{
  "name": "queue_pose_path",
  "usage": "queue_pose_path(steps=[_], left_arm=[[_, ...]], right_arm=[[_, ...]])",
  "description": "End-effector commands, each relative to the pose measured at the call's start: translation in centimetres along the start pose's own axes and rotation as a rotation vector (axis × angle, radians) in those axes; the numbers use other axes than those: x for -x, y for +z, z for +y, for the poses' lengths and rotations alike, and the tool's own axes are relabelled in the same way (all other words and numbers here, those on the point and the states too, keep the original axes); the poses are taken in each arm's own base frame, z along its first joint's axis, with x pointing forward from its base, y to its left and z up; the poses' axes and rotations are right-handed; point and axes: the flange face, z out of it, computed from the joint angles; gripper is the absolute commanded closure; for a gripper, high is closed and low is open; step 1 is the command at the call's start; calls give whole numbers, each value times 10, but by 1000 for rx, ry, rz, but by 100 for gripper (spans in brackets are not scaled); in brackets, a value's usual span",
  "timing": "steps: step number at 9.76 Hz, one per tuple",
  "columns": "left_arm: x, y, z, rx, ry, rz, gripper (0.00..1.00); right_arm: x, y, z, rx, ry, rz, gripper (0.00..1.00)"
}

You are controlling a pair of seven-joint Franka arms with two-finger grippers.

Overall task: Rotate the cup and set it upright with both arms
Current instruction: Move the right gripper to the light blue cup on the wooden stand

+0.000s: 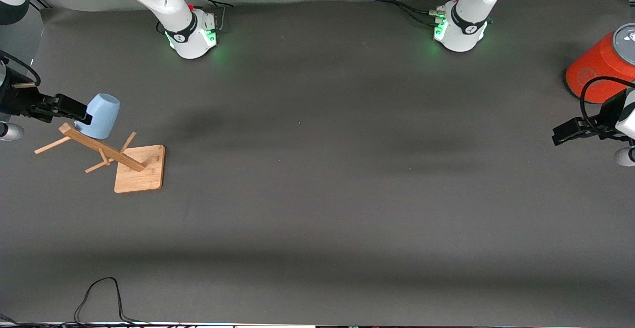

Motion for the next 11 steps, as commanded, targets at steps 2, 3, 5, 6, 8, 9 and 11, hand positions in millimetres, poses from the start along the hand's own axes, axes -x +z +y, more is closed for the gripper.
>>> queue_pose_path(steps=[2, 3, 5, 6, 8, 9, 11], left_arm=[[-3, -6, -1, 0, 3, -6, 0], [-2, -5, -1, 0, 3, -7, 0], [-3, -5, -2, 0, 2, -7, 0], [-3, -4, -2, 0, 2, -9, 0], [-3, -5, -2, 0, 2, -6, 0], [-3, -5, -2, 0, 2, -6, 0], [-3, -5, -2, 0, 2, -6, 0]], right_arm=[[0, 0, 0, -5, -27, 10, 0], [0, 1, -3, -4, -33, 9, 0], [0, 0, -9, -4, -42, 10, 0], [1, 0, -8, -2, -43, 10, 0], [6, 0, -6, -1, -118, 7, 0], [10, 1, -1, -1, -122, 3, 0], [41, 3, 26, 12, -100, 42, 0]])
